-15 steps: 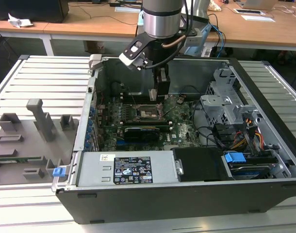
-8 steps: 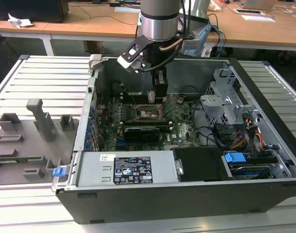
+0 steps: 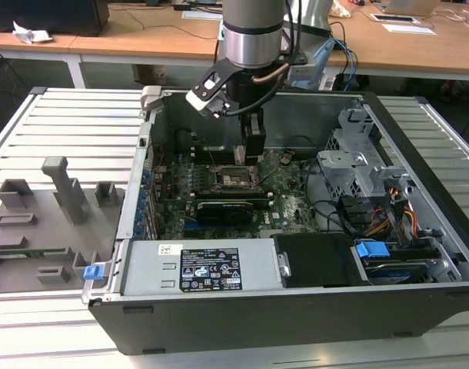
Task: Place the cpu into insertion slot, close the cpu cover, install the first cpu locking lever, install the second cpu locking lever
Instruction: 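Place the cpu into insertion slot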
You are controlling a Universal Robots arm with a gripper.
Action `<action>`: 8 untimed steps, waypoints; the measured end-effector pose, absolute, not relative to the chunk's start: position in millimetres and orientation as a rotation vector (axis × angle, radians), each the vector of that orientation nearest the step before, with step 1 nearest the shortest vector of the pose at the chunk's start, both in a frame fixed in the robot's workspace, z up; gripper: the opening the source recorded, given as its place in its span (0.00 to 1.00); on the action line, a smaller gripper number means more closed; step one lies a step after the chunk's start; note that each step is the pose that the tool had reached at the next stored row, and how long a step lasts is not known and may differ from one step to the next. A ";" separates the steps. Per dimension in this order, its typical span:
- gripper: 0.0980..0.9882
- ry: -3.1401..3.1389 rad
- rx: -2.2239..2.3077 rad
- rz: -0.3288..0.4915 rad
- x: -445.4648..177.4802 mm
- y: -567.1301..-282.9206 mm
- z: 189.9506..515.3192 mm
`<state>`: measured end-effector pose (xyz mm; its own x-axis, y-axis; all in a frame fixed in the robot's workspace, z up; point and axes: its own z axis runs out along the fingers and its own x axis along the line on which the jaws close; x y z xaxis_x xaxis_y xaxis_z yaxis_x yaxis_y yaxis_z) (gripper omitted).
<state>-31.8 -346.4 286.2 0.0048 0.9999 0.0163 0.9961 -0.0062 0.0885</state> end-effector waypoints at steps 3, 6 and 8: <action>0.49 2.178 2.190 0.115 -31.8 -346.4 285.1; 0.49 2.178 2.190 0.114 -31.8 -346.4 284.3; 0.49 2.178 2.190 0.114 -31.8 -346.4 283.7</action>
<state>-31.8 -346.4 283.7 0.0047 0.9999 0.0163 0.9961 -0.0061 0.0885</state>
